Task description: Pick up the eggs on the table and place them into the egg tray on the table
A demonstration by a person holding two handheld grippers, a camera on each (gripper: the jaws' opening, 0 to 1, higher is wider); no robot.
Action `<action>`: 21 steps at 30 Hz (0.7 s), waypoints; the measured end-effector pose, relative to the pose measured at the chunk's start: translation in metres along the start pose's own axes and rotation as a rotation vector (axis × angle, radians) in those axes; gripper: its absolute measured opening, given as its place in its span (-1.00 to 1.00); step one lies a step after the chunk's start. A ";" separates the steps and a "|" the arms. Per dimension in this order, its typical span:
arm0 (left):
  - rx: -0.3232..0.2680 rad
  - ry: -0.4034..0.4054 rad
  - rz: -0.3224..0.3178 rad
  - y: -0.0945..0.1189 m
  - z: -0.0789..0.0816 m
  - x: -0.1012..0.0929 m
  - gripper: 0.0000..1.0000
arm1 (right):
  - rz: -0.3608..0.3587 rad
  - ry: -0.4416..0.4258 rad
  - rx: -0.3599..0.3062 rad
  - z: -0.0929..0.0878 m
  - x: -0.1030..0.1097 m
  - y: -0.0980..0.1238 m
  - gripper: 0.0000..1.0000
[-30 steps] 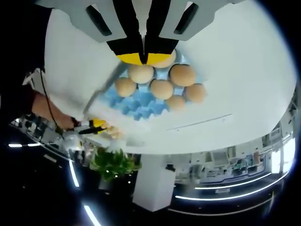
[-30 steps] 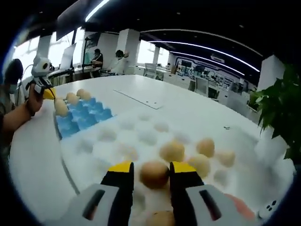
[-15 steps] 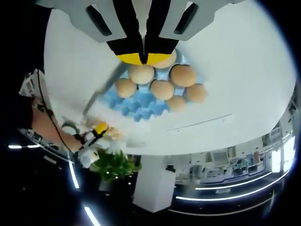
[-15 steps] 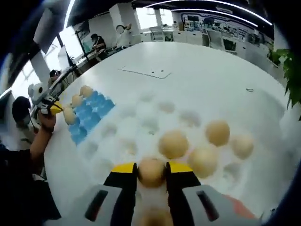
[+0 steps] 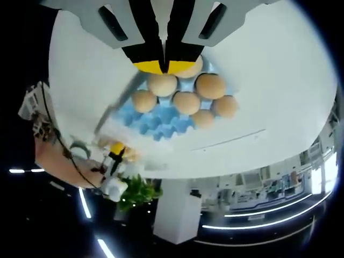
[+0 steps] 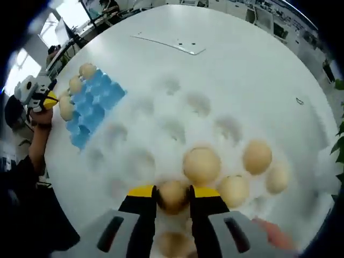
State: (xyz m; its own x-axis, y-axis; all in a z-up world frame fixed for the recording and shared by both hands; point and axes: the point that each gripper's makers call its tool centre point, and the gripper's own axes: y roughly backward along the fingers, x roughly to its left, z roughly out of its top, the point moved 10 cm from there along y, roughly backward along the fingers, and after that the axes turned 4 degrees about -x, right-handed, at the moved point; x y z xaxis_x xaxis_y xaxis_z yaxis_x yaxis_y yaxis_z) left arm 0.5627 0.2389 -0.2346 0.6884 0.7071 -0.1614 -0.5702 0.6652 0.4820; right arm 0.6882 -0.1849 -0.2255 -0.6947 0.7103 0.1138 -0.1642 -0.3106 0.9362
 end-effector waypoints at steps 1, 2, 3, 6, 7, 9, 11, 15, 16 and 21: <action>0.001 0.002 0.001 0.000 -0.001 0.000 -0.98 | -0.008 0.003 0.050 0.001 0.009 -0.003 -0.49; 0.000 0.004 -0.001 0.000 -0.001 -0.001 -0.98 | -0.009 0.015 0.063 0.001 0.010 -0.003 -0.49; 0.000 0.007 -0.002 0.000 -0.002 -0.001 -0.98 | -0.010 0.027 0.075 0.001 0.012 -0.004 -0.49; -0.001 0.010 -0.006 0.000 -0.002 -0.002 -0.98 | -0.008 0.049 0.100 0.000 0.015 -0.004 -0.49; -0.002 0.010 -0.006 0.000 -0.002 -0.002 -0.98 | -0.006 0.054 0.106 0.000 0.016 -0.004 -0.50; -0.001 0.009 -0.005 0.000 -0.002 -0.005 -0.98 | -0.008 0.050 0.120 0.001 0.017 -0.004 -0.50; 0.000 0.007 -0.003 0.000 -0.002 -0.006 -0.98 | -0.007 0.048 0.138 0.001 0.018 -0.004 -0.50; 0.000 0.007 -0.003 0.000 -0.002 -0.007 -0.98 | -0.002 0.046 0.168 0.002 0.018 -0.005 -0.50; -0.001 0.013 -0.008 0.000 -0.003 -0.006 -0.98 | -0.001 0.044 0.177 0.002 0.017 -0.005 -0.50; -0.004 0.020 -0.014 -0.001 -0.003 -0.003 -0.98 | -0.003 0.042 0.184 0.001 0.019 -0.005 -0.50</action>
State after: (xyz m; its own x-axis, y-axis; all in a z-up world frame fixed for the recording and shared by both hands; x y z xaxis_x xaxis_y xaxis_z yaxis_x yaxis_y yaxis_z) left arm 0.5599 0.2367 -0.2367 0.6877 0.7020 -0.1854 -0.5622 0.6764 0.4758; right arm 0.6769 -0.1693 -0.2276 -0.7234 0.6831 0.1002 -0.0380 -0.1844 0.9821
